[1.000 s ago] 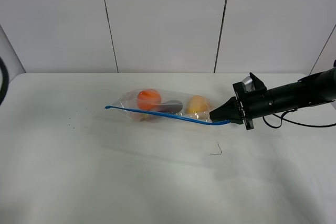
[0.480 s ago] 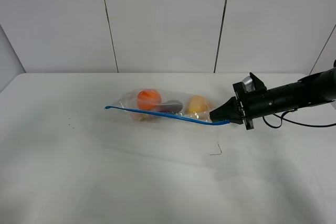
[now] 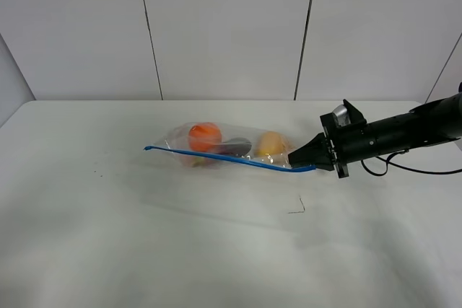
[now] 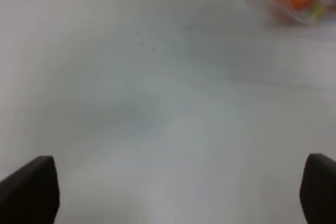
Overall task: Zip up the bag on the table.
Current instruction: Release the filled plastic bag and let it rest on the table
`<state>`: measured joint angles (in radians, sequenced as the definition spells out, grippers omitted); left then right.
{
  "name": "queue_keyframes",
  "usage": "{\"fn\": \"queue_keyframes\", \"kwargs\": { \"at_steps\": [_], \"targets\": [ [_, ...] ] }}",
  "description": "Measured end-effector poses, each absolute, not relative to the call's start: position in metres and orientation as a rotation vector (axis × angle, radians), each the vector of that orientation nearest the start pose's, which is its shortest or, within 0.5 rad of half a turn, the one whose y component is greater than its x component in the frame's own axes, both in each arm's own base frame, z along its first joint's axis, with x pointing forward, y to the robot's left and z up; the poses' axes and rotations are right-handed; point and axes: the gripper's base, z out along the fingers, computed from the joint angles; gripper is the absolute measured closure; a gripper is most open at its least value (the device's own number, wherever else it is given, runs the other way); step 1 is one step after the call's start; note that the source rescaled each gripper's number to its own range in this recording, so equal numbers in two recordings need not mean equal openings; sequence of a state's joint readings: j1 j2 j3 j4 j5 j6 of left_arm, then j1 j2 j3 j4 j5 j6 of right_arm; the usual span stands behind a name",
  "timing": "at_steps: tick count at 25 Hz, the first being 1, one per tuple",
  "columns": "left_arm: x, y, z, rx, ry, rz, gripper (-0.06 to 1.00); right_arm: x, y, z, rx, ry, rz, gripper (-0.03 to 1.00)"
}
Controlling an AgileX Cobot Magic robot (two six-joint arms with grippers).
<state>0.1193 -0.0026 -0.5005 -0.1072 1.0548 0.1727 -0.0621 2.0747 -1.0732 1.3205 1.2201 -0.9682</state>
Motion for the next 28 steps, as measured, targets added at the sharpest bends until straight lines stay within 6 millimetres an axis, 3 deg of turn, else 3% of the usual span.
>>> {"fn": "queue_keyframes", "kwargs": {
  "at_steps": [21,24,28],
  "targets": [
    [-0.0044,-0.0096,0.2781,0.06,2.032,0.047,-0.05,0.3474,0.0614,0.1288,-0.037,2.55,1.633,0.95],
    [-0.0044,-0.0097,0.2781,0.06,2.032,0.046,-0.05,0.3474,0.0613,0.1288,-0.041,2.549,1.631,0.76],
    [-0.0044,-0.0097,0.2781,0.06,2.032,0.046,-0.05,0.3475,0.0613,0.1287,-0.046,2.548,1.628,0.21]
  ]
}}
